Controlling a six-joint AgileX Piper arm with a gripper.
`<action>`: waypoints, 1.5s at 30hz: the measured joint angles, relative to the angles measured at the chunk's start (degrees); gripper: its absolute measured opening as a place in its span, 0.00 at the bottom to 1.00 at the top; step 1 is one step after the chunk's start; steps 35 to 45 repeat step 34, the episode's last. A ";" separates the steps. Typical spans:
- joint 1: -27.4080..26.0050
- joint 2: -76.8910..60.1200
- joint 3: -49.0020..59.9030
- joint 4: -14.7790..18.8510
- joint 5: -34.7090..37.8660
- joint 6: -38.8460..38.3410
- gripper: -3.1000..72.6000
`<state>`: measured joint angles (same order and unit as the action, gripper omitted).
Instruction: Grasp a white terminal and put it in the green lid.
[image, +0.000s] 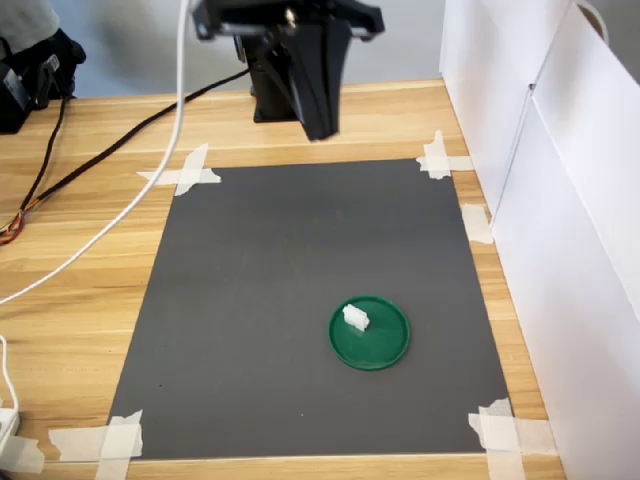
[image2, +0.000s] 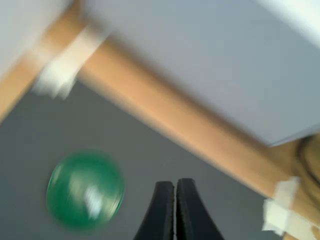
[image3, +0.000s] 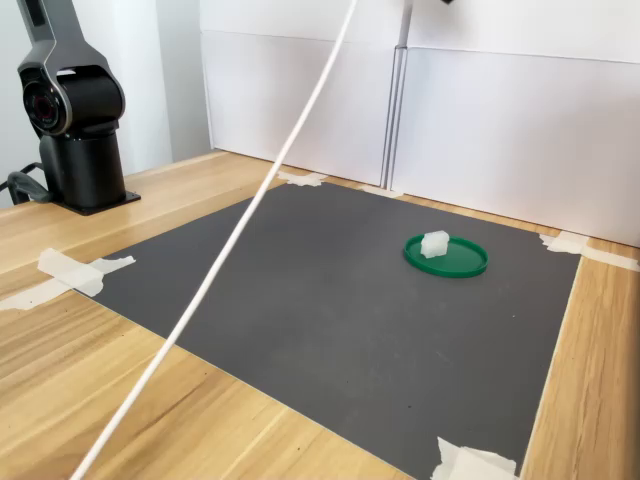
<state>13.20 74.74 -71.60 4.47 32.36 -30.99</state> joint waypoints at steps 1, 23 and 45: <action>-1.38 -2.54 1.70 0.92 -2.65 1.87 0.02; -25.97 -50.98 52.80 4.05 -20.17 27.20 0.01; -25.97 -65.57 64.77 4.18 -19.83 27.20 0.01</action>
